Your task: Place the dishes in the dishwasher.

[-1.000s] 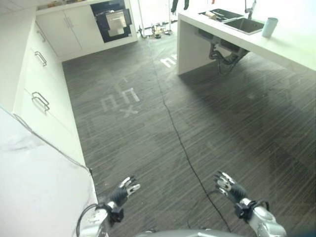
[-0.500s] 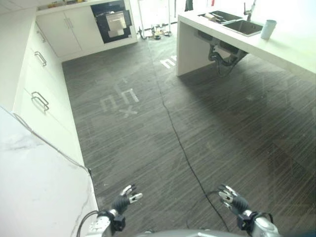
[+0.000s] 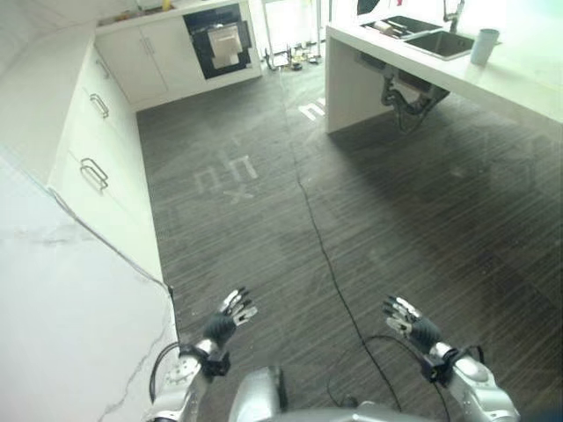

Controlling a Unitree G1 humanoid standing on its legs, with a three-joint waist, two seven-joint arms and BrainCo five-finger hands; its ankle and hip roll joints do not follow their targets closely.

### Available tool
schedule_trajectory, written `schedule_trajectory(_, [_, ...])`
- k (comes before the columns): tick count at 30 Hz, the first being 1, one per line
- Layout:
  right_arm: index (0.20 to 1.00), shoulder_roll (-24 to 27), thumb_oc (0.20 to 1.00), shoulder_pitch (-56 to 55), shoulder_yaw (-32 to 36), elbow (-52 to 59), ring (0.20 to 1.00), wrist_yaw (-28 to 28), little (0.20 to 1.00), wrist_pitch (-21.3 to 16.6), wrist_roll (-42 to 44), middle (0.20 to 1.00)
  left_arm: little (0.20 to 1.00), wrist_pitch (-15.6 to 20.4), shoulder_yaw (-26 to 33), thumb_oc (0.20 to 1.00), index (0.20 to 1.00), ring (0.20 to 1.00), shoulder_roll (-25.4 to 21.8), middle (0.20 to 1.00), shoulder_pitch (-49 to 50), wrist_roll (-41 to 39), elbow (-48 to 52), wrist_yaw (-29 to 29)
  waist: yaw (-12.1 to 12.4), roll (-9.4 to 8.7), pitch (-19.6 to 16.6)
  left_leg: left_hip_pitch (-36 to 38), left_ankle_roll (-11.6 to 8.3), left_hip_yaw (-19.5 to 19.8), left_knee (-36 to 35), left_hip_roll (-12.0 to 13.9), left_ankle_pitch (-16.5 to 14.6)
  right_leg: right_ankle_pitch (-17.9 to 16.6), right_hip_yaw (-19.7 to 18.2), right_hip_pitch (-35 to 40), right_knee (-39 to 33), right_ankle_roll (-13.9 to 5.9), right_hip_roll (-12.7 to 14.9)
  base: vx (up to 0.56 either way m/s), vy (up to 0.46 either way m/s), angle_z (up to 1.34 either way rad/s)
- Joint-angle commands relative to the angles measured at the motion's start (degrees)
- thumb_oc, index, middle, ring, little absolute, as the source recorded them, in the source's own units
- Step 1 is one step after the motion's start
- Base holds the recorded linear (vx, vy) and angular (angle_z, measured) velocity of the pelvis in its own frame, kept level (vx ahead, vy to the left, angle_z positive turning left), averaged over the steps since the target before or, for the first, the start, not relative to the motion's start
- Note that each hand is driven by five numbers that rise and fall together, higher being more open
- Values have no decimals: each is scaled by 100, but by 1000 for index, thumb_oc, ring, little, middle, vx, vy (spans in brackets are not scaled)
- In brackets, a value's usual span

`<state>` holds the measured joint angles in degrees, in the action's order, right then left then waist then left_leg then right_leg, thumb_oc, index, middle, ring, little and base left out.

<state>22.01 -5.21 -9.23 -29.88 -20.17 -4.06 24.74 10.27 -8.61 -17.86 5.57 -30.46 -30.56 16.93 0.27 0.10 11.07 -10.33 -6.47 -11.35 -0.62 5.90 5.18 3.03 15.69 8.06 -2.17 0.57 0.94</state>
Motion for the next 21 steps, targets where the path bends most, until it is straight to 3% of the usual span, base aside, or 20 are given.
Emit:
schedule_trajectory(1, [1000,97,1000,-46,-45,737,1000,96,1000,-122,-35,1000,1000,420,233,1000,1000,1000,-168,1000,79,-90,487,-92,-33,38,101,-81,-2,-292,642,360,566,621,247,407,533,-173,168,354,258,10])
schedule_trajectory(2, [1000,101,1000,-125,-22,796,1000,81,1000,-137,-44,1000,1000,509,234,1000,1000,1000,-175,1000,117,-4,529,-105,-61,38,75,-43,11,-558,544,443,479,719,378,444,662,-224,258,242,222,20])
schedule_trajectory(4, [1000,114,1000,-161,-11,766,1000,57,1000,-129,-41,1000,1000,543,247,1000,1000,1000,-204,1000,162,102,602,-161,-36,32,23,8,73,-641,518,433,292,847,411,476,822,-266,333,330,301,21])
schedule_trajectory(6, [1000,78,1000,-156,44,621,1000,-43,1000,-88,52,1000,1000,556,269,1000,1000,1000,-268,1000,273,196,707,-164,133,-16,-27,-7,221,-311,742,167,-64,1124,211,705,1061,-360,394,430,356,-23])
schedule_trajectory(7, [1000,61,1000,-179,55,624,1000,-51,1000,-107,53,1000,1000,564,281,1000,1000,1000,-293,1000,297,212,733,-123,159,-31,-51,5,259,-290,757,109,-121,1202,197,777,1090,-375,388,497,381,-81])
schedule_trajectory(8, [1000,-8,1000,-256,148,679,1000,-80,1000,-99,-60,1000,1000,485,305,1000,1000,1000,-374,1000,330,375,814,-53,206,-84,-131,94,397,-244,732,-105,-264,1272,151,918,1263,-472,423,485,456,-52])
schedule_trajectory(9, [1000,-89,1000,-272,198,774,1000,40,1000,-101,-92,1000,1000,444,259,1000,1000,1000,-430,1000,268,456,823,11,167,-124,-186,347,588,-231,511,-371,-345,879,53,733,1917,-730,588,502,533,-22])
schedule_trajectory(11, [1000,-160,1000,-291,226,873,1000,181,1000,-89,-56,1000,1000,494,124,1000,1000,1000,-472,1000,168,516,782,34,83,-152,-224,539,825,-219,378,-639,-499,242,-131,394,2959,-1085,740,289,404,36])
schedule_trajectory(13, [1000,-240,1000,-338,204,990,1000,306,1000,-90,-105,1000,1000,564,-15,1000,1000,1000,-520,1000,106,550,799,-23,32,-175,-227,689,1011,-151,301,-850,-650,-304,-283,84,3766,-1330,761,198,274,50])
schedule_trajectory(14, [1000,-278,1000,-355,161,1039,1000,357,1000,-77,-158,1000,1000,562,-80,1000,1000,1000,-548,1000,84,556,856,-93,22,-74,-218,799,1121,-133,214,-846,-659,-727,-321,-298,4381,-1336,718,162,231,53])
schedule_trajectory(16, [1000,-296,1000,-309,62,981,1000,366,1000,-94,-220,1000,1000,444,-111,1000,1000,1000,-557,1000,79,475,1010,-222,7,27,-174,1019,1193,-103,98,-863,-723,-719,-275,-834,4909,-1214,838,175,191,26])
schedule_trajectory(18, [1000,-275,1000,-281,11,973,1000,366,1000,-141,-213,1000,1000,440,-117,1000,1000,1000,-585,1000,87,376,1062,-252,-51,47,-109,1129,1198,-89,66,-872,-741,-529,-228,-1069,4750,-1166,668,186,49,-11])
schedule_trajectory(19, [1000,-235,1000,-273,11,1008,1000,363,1000,-156,-166,1000,1000,397,-92,1000,1000,1000,-611,1000,80,335,1120,-250,-142,79,-35,1285,1171,-62,53,-861,-772,-290,-111,-1338,4336,-1071,510,232,-1,-12])
schedule_trajectory(21, [1000,-178,1000,-269,45,1058,1000,351,1000,-140,-58,1000,1000,322,-63,1000,1000,1000,-623,1000,66,389,1177,-255,-216,99,45,1464,1123,1,40,-841,-827,-130,31,-1487,3855,-964,492,240,-49,-9])
